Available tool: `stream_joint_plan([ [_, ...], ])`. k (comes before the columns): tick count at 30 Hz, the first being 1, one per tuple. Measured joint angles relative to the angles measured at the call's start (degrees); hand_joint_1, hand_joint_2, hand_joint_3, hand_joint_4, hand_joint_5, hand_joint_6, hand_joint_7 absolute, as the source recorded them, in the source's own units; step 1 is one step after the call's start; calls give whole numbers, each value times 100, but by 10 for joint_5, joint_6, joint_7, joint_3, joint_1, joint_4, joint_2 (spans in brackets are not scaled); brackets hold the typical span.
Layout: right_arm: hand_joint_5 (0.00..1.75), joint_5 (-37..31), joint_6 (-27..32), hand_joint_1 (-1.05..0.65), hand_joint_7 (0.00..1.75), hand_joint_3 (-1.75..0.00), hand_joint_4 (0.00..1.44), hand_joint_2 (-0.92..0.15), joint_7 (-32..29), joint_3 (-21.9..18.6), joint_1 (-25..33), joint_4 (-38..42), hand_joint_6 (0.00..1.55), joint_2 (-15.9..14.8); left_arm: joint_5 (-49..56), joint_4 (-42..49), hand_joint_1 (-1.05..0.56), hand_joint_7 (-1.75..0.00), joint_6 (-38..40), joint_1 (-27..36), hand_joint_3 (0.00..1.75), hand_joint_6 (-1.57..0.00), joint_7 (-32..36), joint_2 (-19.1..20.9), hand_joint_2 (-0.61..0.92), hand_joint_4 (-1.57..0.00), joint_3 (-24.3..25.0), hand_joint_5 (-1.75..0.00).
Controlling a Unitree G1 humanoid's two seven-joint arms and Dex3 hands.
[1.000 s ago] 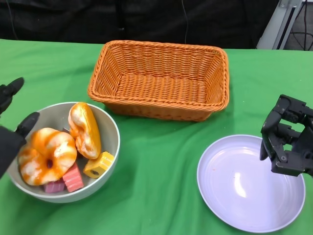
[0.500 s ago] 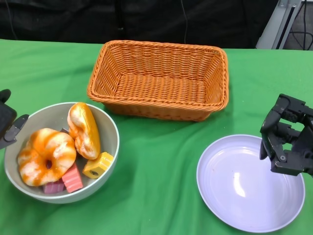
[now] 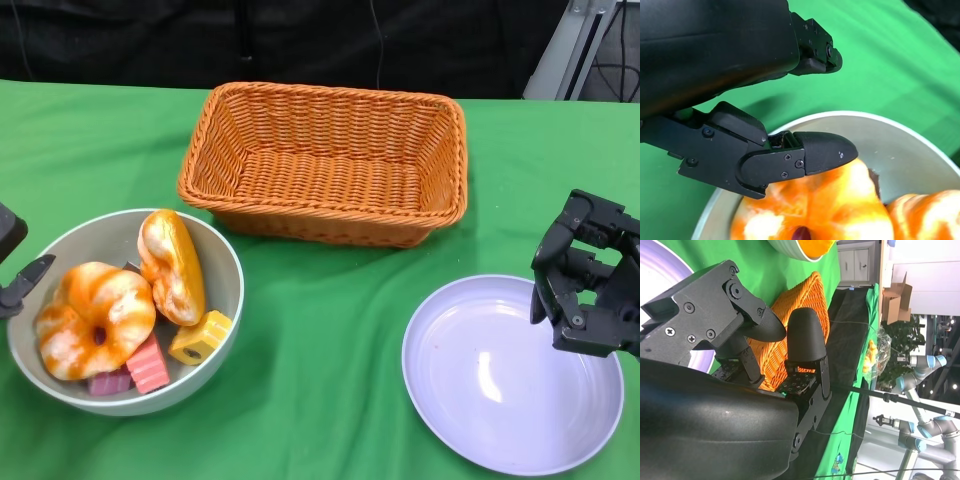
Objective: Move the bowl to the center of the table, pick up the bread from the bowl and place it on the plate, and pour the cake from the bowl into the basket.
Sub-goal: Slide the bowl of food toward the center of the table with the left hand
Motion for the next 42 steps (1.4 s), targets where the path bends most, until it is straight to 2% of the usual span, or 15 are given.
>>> stream_joint_plan([
  [4,175,-1,0,-13,164,-128,83,-48,-1,0,0,0,65,0,-6,-2,-94,0,18,0,74,-13,-21,3,92,-6,-3,0],
  [10,175,-1,0,-13,164,-128,83,-48,-1,1,0,0,65,1,-46,-18,-89,0,51,-2,72,-10,-88,11,92,-6,0,0],
  [12,175,-1,0,-13,163,-128,83,-48,-1,2,0,0,65,1,-59,-20,-92,0,85,-10,70,-2,-131,18,92,-1,-3,0],
  [15,175,-1,0,-12,163,-128,83,-48,-1,2,-1,0,66,2,-75,-21,-93,0,128,-25,69,0,-195,35,92,-2,-10,-1],
  [24,175,-2,1,-12,162,-128,83,-48,-5,3,-3,0,66,4,-105,-11,-92,0,173,-40,66,0,-252,43,92,-2,-13,-1],
  [25,175,-3,1,-12,162,-128,83,-48,-5,4,-3,0,66,4,-105,-11,-91,0,173,-41,65,0,-254,43,92,-10,-13,-5],
  [27,175,-3,1,-12,162,-129,83,-48,-5,4,-3,0,66,4,-105,-12,-91,0,168,-41,65,0,-258,43,92,-14,-14,-7],
  [28,175,-3,1,-12,162,-129,83,-48,-5,4,-3,0,66,4,-104,-13,-91,0,162,-41,66,0,-258,43,92,-22,-16,-11],
  [31,175,-3,1,-11,162,-129,83,-48,-5,4,-3,0,65,4,-102,-25,-89,-1,149,-40,67,-2,-261,45,92,-31,-23,-14],
  [39,175,-8,1,-11,162,-130,83,-48,-5,10,-5,5,65,5,-103,-33,-90,-1,140,-37,71,-4,-269,48,92,-37,-30,-13],
  [42,175,-8,0,-11,163,-129,83,-48,-5,12,-6,9,65,7,-108,-35,-90,-1,139,-35,71,-5,-279,48,92,-46,-30,-17],
])
